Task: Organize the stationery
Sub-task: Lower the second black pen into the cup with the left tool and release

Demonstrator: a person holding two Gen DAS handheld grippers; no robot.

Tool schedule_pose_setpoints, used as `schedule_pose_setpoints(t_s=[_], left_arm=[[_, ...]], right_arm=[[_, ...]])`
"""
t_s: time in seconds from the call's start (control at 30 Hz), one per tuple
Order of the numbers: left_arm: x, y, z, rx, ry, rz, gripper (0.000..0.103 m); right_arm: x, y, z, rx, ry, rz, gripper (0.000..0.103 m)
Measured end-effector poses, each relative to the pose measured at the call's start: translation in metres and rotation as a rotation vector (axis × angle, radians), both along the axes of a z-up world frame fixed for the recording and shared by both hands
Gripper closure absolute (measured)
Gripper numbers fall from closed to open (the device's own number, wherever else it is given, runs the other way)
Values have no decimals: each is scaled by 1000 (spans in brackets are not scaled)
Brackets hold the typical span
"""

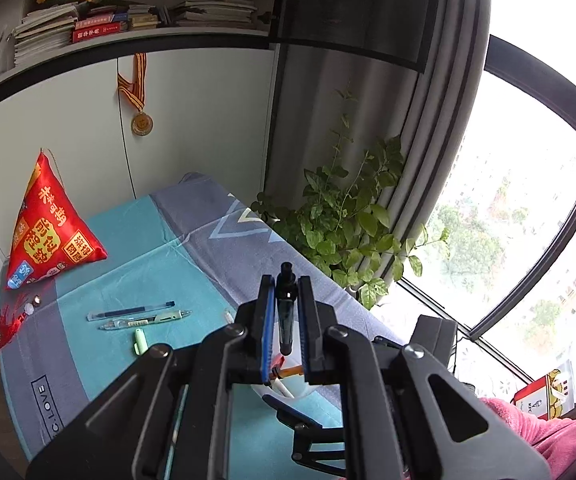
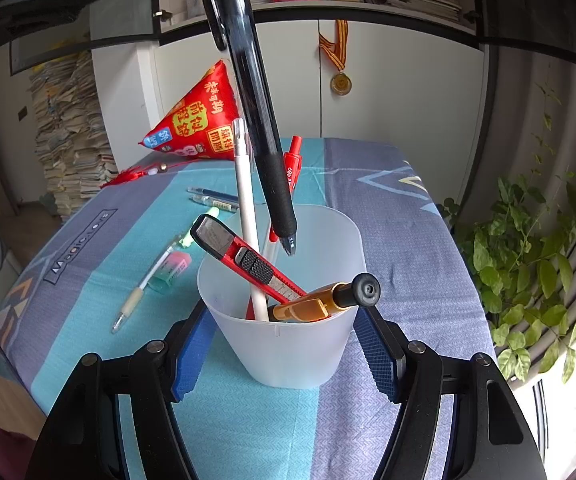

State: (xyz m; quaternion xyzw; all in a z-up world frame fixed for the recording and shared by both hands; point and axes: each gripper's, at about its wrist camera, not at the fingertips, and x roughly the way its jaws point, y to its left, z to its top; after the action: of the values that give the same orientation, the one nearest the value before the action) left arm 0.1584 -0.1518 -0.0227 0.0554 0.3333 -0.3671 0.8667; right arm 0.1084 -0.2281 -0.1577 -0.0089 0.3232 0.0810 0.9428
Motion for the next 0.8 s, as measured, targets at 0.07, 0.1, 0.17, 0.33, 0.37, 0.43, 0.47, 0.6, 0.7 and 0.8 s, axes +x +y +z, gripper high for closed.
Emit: schedule_pose_setpoints(t_s=[0.07, 0.1, 0.17, 0.33, 0.37, 0.43, 0.47, 0.6, 0.7, 0.8], left_arm=[[5, -1, -9, 13, 30, -3, 94], [7, -2, -13, 21, 39, -2, 94], [9, -3, -19, 36, 54, -3, 94], [9, -5, -28, 62, 74, -8, 94], [9, -6, -29, 65, 75, -10, 94], [8, -5, -29, 63, 77, -13, 94], [8, -5, -29, 63, 76, -16, 94], [6, 1, -22, 57, 56, -1, 93], [8, 17, -11, 29, 26, 45, 90], [17, 40, -8, 17, 6, 132, 72]], right_arm=[[0, 0, 0, 0, 0, 0, 33], [0, 0, 0, 0, 0, 0, 33], [0, 0, 0, 1, 0, -1, 33], [0, 0, 0, 1, 0, -1, 33], [0, 0, 0, 0, 0, -1, 33], [0, 0, 0, 0, 0, -1, 33], [0, 0, 0, 0, 0, -1, 33], [0, 0, -1, -1, 2, -1, 33], [0, 1, -1, -5, 3, 0, 33], [0, 1, -1, -6, 5, 1, 33]])
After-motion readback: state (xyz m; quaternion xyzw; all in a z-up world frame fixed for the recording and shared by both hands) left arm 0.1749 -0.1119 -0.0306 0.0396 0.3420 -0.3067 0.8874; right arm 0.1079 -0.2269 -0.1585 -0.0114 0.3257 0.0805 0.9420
